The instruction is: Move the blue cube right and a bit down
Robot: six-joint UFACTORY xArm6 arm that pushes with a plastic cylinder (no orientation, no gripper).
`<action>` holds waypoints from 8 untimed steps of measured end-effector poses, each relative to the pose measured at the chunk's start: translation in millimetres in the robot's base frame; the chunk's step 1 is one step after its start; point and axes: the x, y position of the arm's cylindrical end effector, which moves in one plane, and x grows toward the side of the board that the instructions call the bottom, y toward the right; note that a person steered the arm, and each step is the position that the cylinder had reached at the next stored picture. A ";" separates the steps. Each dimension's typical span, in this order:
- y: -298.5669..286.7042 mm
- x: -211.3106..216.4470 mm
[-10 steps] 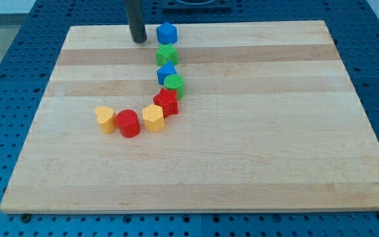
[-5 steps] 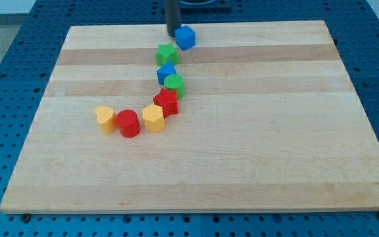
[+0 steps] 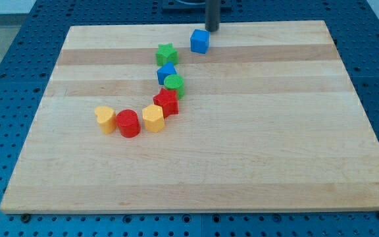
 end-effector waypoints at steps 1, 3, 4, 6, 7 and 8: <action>-30.3 -1.2; -30.8 44.1; -30.8 51.8; -25.9 90.2; -34.2 94.2; -31.0 107.5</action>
